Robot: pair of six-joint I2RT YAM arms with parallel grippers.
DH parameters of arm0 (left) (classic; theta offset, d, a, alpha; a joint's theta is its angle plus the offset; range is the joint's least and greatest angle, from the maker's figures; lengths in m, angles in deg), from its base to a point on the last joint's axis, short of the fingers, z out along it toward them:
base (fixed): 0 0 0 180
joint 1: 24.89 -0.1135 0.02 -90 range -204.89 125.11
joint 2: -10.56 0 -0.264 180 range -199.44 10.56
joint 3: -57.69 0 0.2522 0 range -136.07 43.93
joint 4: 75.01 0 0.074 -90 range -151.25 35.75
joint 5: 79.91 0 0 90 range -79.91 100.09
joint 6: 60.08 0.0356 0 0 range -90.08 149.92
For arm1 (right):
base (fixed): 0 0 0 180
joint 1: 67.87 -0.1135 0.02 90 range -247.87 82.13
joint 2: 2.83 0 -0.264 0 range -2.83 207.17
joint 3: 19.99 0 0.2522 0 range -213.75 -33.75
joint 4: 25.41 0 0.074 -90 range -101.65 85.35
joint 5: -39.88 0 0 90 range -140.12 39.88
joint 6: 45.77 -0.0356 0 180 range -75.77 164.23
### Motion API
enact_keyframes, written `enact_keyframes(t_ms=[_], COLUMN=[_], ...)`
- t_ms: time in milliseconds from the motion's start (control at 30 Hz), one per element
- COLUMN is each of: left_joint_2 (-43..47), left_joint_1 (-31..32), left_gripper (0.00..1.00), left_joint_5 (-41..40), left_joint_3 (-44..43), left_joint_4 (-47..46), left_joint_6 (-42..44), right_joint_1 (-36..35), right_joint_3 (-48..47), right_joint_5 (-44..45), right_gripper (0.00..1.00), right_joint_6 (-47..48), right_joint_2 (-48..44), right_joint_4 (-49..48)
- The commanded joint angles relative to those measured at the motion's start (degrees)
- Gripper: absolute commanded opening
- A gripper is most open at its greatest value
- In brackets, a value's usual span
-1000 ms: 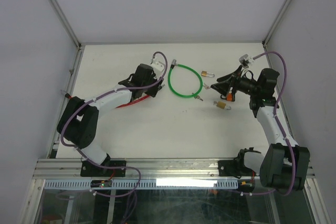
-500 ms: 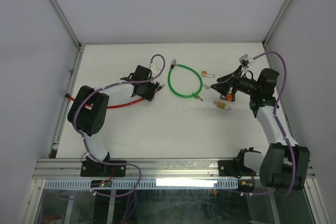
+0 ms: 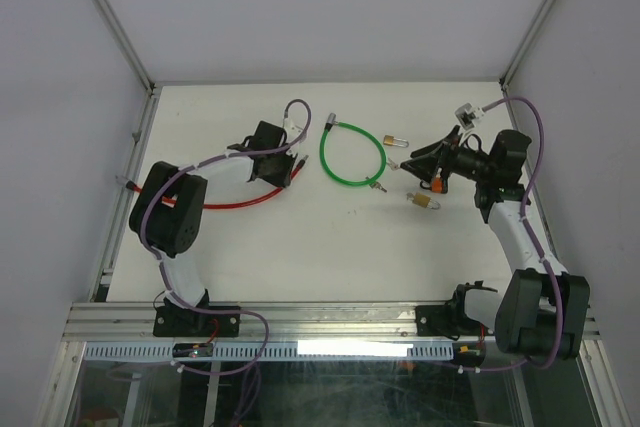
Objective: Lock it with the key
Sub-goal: Pick up the lock from the center of the board.
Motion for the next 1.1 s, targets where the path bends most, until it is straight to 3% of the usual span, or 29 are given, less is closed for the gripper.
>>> enact_keyframes(t_ms=[0,267,567,833,1067], left_joint_2=[6.85,15.48,19.56,14.91,10.21], left_joint_1=[3.47,11.64,14.89,19.69,22.75], left_gripper=[0.00,0.00,0.00,0.00,0.00], left_joint_5=[9.01,7.54,8.98,6.66,3.86], left_joint_3=[0.61,9.27,21.70,24.59,24.64], left_joint_4=[-4.75,-20.25,-47.84,-64.88,-72.97], left_joint_6=[-5.76,-15.84,-34.72,-48.33,-52.20], right_joint_1=[0.40,-0.73,-5.58,-10.96,-13.65], right_joint_3=[0.29,1.95,5.28,6.73,7.85], right_joint_5=[-3.56,-5.89,-5.19,4.49,12.93], right_gripper=[0.67,0.66,0.68,0.68,0.67], right_joint_6=[-4.58,-6.86,-7.92,-8.42,-18.01], right_joint_2=[1.12,2.15,5.67,8.45,10.72], right_joint_4=[-3.78,-8.22,-12.64,-12.28,-15.90])
